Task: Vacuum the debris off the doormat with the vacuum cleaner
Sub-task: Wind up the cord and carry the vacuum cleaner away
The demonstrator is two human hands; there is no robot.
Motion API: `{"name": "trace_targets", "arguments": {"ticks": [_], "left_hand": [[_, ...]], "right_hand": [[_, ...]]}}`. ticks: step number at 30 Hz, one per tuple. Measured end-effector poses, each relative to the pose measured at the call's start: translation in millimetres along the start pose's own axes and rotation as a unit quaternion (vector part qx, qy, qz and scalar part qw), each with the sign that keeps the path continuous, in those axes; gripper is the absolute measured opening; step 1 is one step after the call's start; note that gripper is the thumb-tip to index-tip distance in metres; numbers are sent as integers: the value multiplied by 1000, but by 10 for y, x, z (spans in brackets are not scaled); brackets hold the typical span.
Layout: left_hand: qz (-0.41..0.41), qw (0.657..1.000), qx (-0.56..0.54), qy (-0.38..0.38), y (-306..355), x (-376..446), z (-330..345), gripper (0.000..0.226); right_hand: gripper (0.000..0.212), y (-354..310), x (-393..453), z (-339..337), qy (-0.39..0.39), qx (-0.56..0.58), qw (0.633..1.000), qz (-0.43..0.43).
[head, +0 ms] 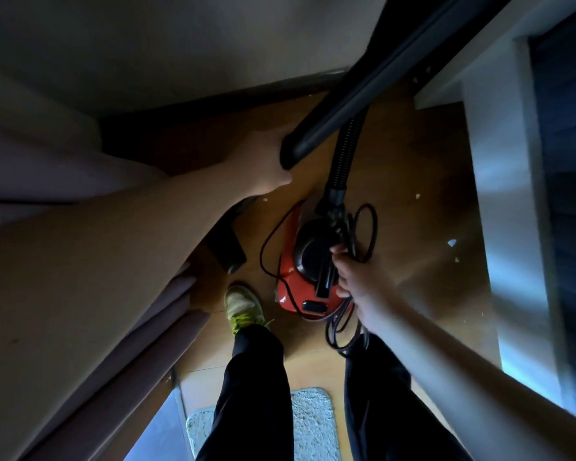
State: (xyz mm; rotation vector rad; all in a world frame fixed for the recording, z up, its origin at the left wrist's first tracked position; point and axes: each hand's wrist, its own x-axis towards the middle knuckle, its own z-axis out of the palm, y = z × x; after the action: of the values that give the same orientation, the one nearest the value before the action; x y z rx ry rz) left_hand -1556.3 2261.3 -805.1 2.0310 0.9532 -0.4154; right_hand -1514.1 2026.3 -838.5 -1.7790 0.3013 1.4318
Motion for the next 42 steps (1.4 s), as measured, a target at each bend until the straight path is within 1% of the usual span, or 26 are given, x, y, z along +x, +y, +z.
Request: {"name": "trace_targets", "arguments": {"ticks": [2,5,6,8,11,12,14,15,17,19,21,23,25,27,31,33,36,39,42], "left_hand": [[-16,1000,-9,0,-105,-82,96,56],[-33,999,-9,20,-163,-203,262,49],[-39,998,-20,35,-170,-221,316,46],[-47,996,-42,67,-136,-272,395,43],[-54,993,-63,84,-40,-342,501,39],[-52,992,-72,84,-20,-361,530,36],[-54,992,-83,81,-8,-395,585,33],[-54,992,-83,82,-15,-411,606,32],[-43,992,-93,78,-50,-435,649,32],[-28,991,-111,72,-73,-455,670,32],[-13,990,-121,69,-96,-457,696,30],[1,991,-121,54,-90,-461,730,32],[6,991,-126,34,-66,-493,768,34],[8,992,-127,24,-49,-529,817,34],[16,990,-135,45,34,-729,808,32],[23,988,-141,54,132,-876,743,35],[29,989,-137,49,376,-1145,600,30],[44,987,-140,64,693,-1466,438,29],[38,984,-152,81,1078,-1789,290,30]], "right_hand": [[11,-269,-42,-126,0,11,999,-44],[18,-481,32,-314,44,-4,994,-105],[21,-443,114,-341,54,-24,993,-102],[24,-234,283,-309,73,-89,991,-61],[23,226,524,-244,92,-173,981,2],[29,388,609,-244,90,-188,978,14],[49,719,833,-245,87,-195,977,15],[58,728,803,-177,92,-188,978,20],[63,537,580,6,101,-173,980,13],[54,498,581,96,97,-167,981,4],[51,506,643,124,46,-104,993,14],[42,516,700,124,6,-41,999,35],[35,494,703,133,8,-8,999,31],[34,458,662,115,28,-8,1000,12],[32,384,440,18,54,-38,997,-40],[31,265,216,-49,60,-45,995,-65],[31,-22,-235,-224,65,-46,994,-81],[32,-399,-839,-384,71,-46,991,-99],[34,-717,-1438,-499,60,-69,988,-121]]}}
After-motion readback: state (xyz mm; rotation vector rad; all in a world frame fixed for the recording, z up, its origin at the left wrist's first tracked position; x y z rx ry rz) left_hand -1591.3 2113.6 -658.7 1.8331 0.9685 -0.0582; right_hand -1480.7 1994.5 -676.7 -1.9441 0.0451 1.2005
